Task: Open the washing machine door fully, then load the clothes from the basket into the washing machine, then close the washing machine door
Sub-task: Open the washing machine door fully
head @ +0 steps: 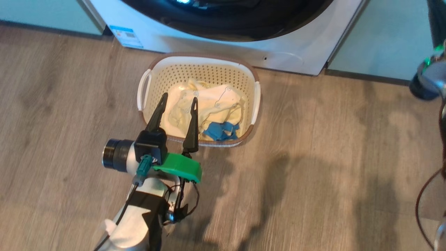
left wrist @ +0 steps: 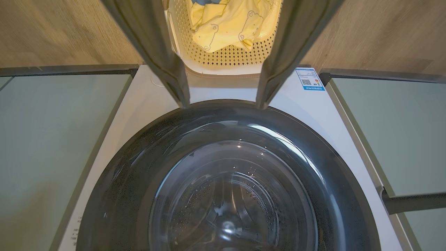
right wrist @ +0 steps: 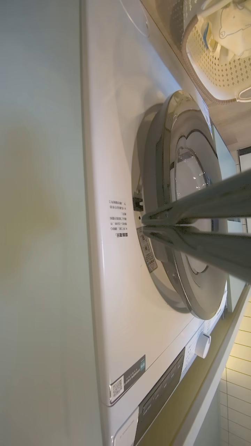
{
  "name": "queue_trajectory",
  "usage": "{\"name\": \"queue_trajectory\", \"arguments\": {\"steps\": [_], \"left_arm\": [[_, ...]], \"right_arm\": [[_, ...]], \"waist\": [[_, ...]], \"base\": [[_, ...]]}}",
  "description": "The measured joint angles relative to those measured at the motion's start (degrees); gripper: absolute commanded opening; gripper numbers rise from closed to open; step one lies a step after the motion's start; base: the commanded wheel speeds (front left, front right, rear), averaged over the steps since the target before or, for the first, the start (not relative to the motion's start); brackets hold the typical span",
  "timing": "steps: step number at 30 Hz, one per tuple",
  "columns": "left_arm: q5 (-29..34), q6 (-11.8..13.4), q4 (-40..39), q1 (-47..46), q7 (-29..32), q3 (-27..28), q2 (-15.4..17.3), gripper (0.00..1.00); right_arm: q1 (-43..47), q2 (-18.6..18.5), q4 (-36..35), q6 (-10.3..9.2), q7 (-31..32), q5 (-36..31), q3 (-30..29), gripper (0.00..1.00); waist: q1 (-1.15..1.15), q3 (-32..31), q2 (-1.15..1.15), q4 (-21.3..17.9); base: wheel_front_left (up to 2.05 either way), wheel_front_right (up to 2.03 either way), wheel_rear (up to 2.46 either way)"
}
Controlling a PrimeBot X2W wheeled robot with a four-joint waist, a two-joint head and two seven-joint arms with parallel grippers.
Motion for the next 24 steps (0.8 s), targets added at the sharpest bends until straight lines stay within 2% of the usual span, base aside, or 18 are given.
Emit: {"name": "queue_trajectory", "arguments": {"steps": [13,24], "left_arm": [[-1.7,1.7,-1.5,-3.1,-0.1,-3.0,-0.2,1.0],[-3.2,2.4,-1.7,-4.7,-0.1,-6.2,-0.2,1.0]], "right_arm": [[-16.1,-1.9,8.1,-0.01,2.4,-3.7,4.2,0.0],[-23.3,-2.2,15.4,-0.01,3.4,-7.1,7.1,0.0]], "waist": [[0.0,5.2,0.0,4.3],[-0.01,7.1,0.0,6.9]], "base": [[0.0,0.0,0.0],[0.0,0.0,0.0]]}}
